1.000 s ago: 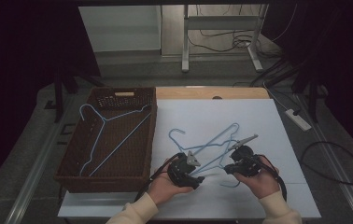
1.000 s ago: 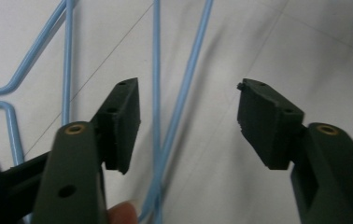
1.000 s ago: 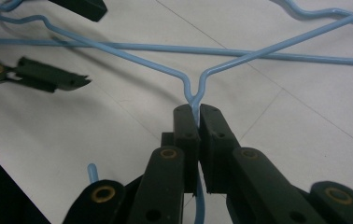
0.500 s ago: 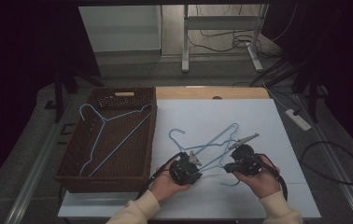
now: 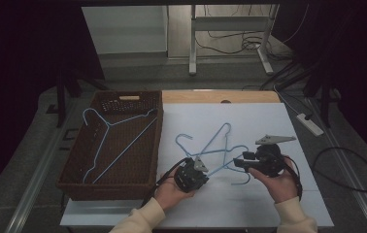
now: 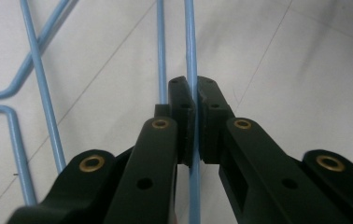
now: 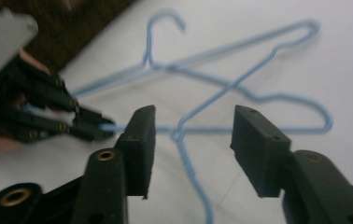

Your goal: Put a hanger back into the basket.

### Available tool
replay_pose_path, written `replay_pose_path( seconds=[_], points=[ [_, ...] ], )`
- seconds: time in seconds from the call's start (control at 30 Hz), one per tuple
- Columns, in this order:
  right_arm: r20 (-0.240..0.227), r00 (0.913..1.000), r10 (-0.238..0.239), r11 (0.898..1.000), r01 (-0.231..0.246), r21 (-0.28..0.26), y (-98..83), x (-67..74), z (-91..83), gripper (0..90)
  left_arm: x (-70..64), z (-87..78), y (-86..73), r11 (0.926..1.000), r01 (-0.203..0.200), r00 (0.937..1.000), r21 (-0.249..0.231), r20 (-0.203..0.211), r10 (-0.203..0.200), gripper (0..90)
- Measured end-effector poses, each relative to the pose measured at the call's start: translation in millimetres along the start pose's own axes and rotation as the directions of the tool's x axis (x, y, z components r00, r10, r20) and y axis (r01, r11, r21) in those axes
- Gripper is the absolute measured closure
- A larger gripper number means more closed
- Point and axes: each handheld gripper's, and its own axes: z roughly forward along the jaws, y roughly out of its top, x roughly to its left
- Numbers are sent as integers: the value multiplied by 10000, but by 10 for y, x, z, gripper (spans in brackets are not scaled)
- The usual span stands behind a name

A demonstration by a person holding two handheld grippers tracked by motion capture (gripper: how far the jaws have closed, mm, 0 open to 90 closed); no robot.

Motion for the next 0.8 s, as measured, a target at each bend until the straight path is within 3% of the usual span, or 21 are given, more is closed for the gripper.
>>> replay_pose_path(
  seconds=[0.07, 0.3, 0.53, 0.67, 0.8],
  points=[
    [127, 9998, 156, 9969, -146, -768, -25, -96, -55, 419, 4, -29, -5, 9999, 15, 10000, -150, -52, -15, 869],
    [394, 9981, 466, 9830, -388, -1796, -131, -293, -150, 341, 6, -102, -25, 9984, 138, 9996, -551, -222, -150, 870],
    [647, 9977, 178, 9870, -72, -1606, -296, -407, -138, 325, 17, -232, -49, 9944, 282, 9980, -1021, -528, -337, 871],
    [570, 9976, -383, 9877, 464, -1494, -414, -410, -115, 308, 6, -271, -42, 9920, 313, 9975, -1224, -598, -389, 872],
    [585, 9963, -629, 9853, 713, -1553, -505, -401, -115, 288, 8, -338, -25, 9877, 443, 9970, -1498, -559, -532, 872]
  ],
)
